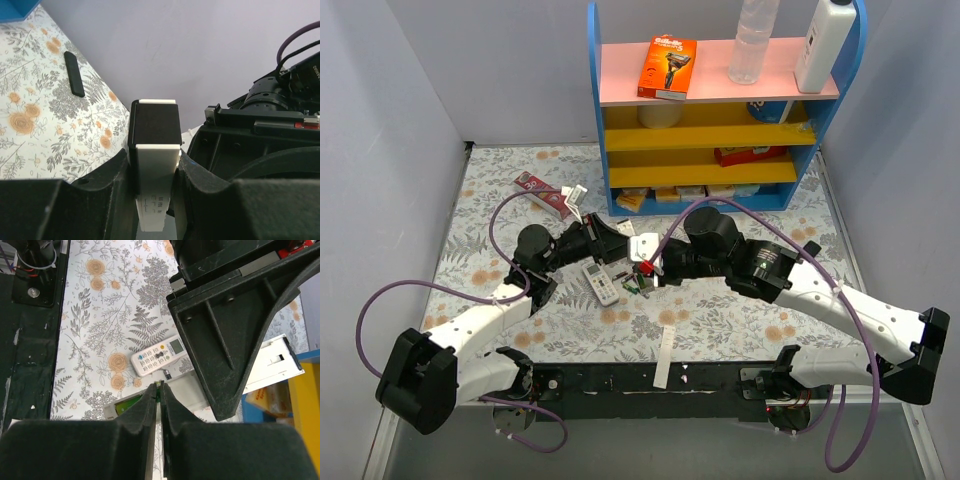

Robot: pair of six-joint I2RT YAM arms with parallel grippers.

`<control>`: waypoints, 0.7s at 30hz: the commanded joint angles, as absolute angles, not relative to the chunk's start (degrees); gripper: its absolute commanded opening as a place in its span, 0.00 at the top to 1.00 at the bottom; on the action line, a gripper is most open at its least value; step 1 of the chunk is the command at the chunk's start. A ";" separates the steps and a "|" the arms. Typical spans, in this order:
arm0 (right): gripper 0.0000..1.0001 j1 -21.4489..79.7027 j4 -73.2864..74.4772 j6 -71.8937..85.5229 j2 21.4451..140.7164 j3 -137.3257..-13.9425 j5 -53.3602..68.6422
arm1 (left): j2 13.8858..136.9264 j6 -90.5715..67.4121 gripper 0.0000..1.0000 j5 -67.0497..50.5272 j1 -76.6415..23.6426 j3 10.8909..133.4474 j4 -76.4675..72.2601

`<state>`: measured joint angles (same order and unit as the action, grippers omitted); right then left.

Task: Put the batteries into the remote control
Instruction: Load the battery into the remote control.

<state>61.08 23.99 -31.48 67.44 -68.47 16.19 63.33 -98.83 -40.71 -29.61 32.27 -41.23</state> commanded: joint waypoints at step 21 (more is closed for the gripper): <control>0.48 61.00 26.55 -10.73 68.21 -71.90 13.44 | 48.07 -91.49 1.00 -15.64 -29.00 13.71 -32.16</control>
